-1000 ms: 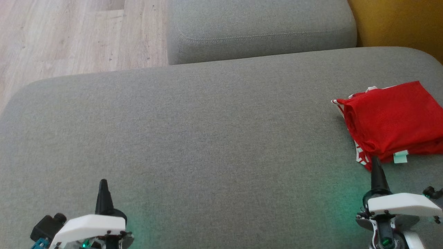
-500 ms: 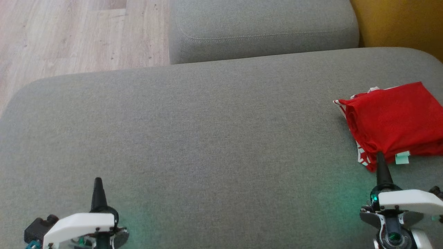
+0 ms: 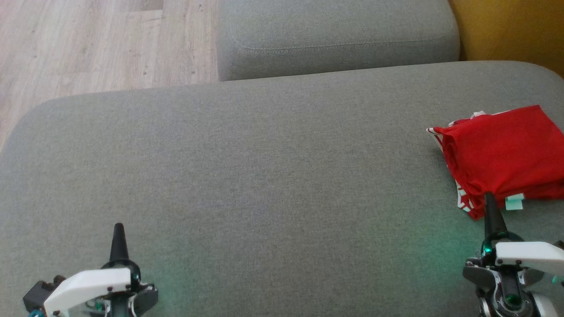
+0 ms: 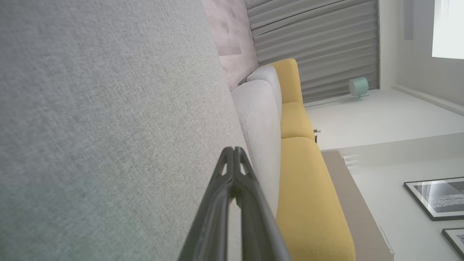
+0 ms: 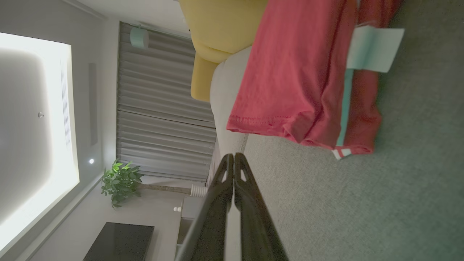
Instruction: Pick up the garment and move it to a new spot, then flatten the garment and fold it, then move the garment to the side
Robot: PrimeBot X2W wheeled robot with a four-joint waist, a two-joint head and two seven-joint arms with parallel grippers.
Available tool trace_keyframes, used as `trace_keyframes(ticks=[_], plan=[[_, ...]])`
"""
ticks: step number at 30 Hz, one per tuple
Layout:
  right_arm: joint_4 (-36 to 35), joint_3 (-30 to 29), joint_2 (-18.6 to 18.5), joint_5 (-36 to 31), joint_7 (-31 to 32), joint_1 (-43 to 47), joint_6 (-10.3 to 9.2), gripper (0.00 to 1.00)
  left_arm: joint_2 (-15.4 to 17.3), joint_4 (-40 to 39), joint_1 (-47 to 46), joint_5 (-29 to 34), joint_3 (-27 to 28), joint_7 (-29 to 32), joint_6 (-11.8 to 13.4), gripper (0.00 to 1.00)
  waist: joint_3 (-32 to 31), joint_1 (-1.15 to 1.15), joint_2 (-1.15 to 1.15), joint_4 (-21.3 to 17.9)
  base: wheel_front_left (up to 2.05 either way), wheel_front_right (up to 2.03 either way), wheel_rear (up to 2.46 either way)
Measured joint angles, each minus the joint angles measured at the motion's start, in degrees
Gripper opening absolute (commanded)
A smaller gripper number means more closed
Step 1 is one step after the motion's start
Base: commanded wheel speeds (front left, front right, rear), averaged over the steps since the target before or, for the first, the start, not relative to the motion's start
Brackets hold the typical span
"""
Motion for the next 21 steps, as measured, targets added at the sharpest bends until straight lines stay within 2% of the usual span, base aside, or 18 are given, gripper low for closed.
trace_keyframes(ticks=[21], plan=[[-1.6,-2.0,0.0,13.8,3.6,-0.1,0.0,0.0,-0.1,-0.9,-1.1,-12.7,3.1,3.6,-1.6,0.0,0.1,0.0,0.0,0.6,0.0,0.0,0.0]])
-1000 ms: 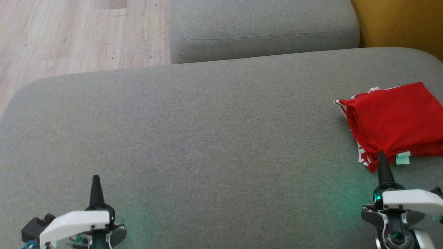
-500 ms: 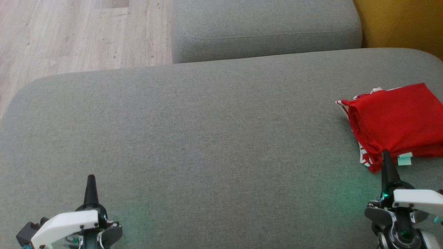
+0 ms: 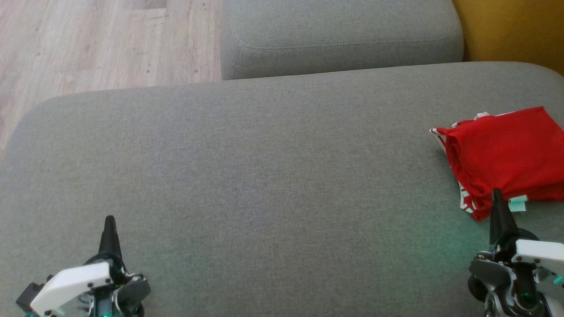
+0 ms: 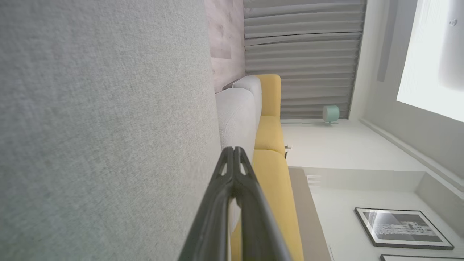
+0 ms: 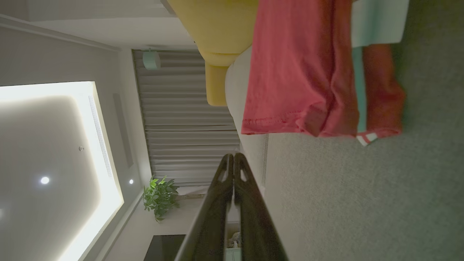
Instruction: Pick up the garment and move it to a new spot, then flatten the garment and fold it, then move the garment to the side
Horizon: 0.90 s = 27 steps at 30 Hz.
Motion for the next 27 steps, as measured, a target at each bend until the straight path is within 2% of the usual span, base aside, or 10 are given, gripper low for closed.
trace_keyframes(ticks=[27], plan=[[-0.2,-0.2,0.0,1.5,0.2,0.0,0.0,0.0,0.0,0.0,0.0,-1.1,0.4,0.1,-0.4,0.0,0.0,0.0,0.0,0.0,0.0,0.0,0.0]])
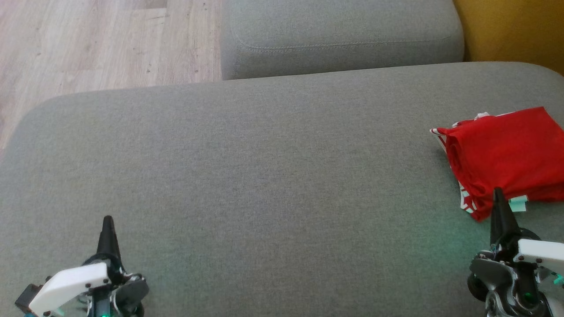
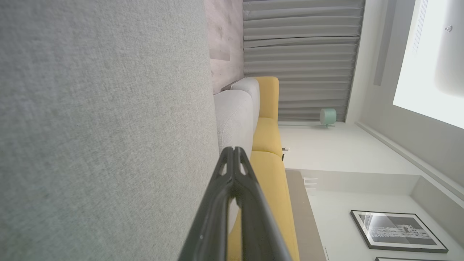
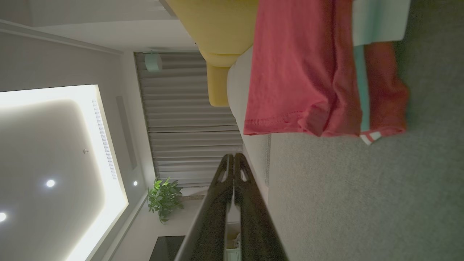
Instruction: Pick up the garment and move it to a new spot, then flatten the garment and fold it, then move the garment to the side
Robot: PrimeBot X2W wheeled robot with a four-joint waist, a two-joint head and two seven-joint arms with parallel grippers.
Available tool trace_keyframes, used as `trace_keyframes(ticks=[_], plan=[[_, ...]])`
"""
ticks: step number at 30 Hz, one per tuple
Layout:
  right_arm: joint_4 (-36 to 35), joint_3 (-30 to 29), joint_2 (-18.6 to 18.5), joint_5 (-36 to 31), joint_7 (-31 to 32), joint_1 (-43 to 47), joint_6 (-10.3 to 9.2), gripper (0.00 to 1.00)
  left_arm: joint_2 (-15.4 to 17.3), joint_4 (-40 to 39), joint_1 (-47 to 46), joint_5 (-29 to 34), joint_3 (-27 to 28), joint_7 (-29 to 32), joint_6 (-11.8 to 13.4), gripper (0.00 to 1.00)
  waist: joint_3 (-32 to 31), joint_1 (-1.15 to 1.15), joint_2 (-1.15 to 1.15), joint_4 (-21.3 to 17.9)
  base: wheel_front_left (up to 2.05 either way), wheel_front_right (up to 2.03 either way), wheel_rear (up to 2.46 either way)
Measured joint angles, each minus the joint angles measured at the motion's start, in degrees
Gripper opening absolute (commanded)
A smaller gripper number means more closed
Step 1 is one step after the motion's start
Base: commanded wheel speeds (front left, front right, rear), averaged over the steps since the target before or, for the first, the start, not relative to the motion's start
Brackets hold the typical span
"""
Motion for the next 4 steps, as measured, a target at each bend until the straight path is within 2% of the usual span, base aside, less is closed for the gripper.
trace_keyframes(ticks=[4], plan=[[0.0,0.0,0.0,0.0,0.0,0.0,0.0,0.0,0.0,0.0,0.0,0.0,0.0,0.0,0.0,0.0,0.0,0.0,0.0,0.0,0.0,0.0,0.0]])
